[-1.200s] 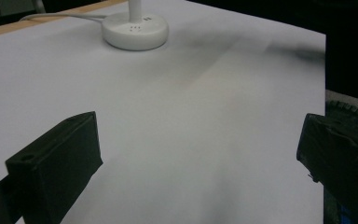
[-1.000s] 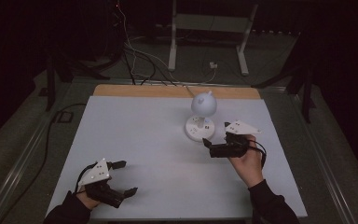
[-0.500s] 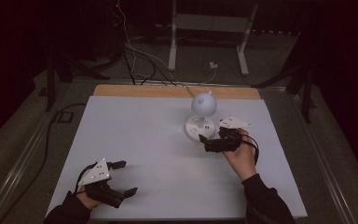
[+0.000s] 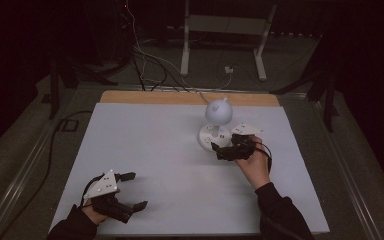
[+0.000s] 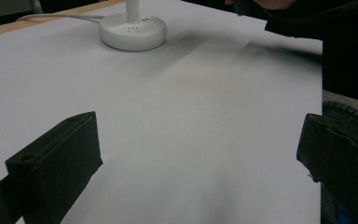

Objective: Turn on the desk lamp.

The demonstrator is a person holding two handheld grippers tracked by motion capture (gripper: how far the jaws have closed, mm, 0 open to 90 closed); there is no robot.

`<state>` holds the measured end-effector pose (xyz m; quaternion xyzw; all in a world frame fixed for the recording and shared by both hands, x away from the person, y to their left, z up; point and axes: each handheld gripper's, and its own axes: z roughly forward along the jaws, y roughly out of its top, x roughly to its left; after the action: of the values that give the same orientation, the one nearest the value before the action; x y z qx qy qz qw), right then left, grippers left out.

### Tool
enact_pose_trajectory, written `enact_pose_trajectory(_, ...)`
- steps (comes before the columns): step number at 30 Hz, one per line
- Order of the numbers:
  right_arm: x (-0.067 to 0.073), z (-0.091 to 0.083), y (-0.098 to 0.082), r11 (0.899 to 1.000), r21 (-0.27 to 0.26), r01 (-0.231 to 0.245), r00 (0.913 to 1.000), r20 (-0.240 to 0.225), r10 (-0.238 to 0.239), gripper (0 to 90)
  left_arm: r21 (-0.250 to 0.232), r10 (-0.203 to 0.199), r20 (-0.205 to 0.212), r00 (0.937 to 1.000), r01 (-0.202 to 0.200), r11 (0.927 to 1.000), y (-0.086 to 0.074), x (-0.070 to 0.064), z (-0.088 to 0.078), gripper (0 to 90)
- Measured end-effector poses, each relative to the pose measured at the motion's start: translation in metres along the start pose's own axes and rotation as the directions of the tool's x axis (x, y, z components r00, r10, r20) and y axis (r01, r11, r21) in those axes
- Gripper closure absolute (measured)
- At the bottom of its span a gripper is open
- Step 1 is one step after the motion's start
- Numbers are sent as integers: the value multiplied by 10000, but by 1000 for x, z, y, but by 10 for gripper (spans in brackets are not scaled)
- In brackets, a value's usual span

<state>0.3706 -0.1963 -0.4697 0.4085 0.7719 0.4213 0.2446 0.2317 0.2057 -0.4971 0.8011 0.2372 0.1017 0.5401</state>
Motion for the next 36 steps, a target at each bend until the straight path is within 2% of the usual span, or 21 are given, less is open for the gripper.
enact_pose_trajectory(1,3,6,-2,9997,107,-204,9986,491,198,0,26,11,8,10000,-11,10000,0,0,0,2)
enact_pose_trajectory(4,5,9,-6,9995,141,-284,9990,352,279,0,26,6,24,10000,-6,10000,0,0,0,2)
enact_pose_trajectory(9,5,11,-8,9997,104,-236,9983,537,230,0,32,-27,33,10000,26,10000,0,0,0,2)
enact_pose_trajectory(10,5,12,-9,9997,120,-204,9975,685,195,56,42,-29,21,10000,29,10000,0,0,0,2)
enact_pose_trajectory(13,4,12,-10,9995,130,-272,9967,764,262,80,53,-22,40,10000,22,10000,0,0,1,2)
enact_pose_trajectory(15,2,11,-10,9989,210,-415,9953,881,395,183,35,-27,51,10000,27,10000,0,0,1,2)
enact_pose_trajectory(16,2,11,-10,9989,210,-415,9953,881,395,183,51,-32,37,10000,32,10000,0,0,1,2)
enact_pose_trajectory(21,1,12,-9,9982,320,-499,9933,1055,463,316,40,-54,51,10000,53,10000,0,1,0,2)
enact_pose_trajectory(22,1,12,-9,9978,378,-544,9921,1148,497,418,46,-54,40,10000,54,10000,0,1,1,2)
enact_pose_trajectory(23,1,12,-9,9978,378,-544,9921,1148,497,418,45,-60,49,10000,60,10000,0,1,1,2)
enact_pose_trajectory(24,1,12,-9,9975,408,-573,9917,1172,522,464,50,-84,89,9999,84,10000,0,1,1,2)
enact_pose_trajectory(25,0,11,-8,9974,416,-585,9915,1188,532,552,10,-106,104,9999,106,9999,0,1,0,2)
enact_pose_trajectory(29,-1,12,-8,9964,577,-627,9902,1282,549,690,5,-115,78,9999,115,9999,0,1,0,2)
enact_pose_trajectory(32,-2,13,-9,9956,761,-538,9904,1308,435,765,-2,-116,95,9999,116,9999,0,1,0,2)
enact_pose_trajectory(36,-2,13,-7,9948,837,-572,9924,1136,475,809,42,-99,88,9999,99,9999,0,1,1,2)
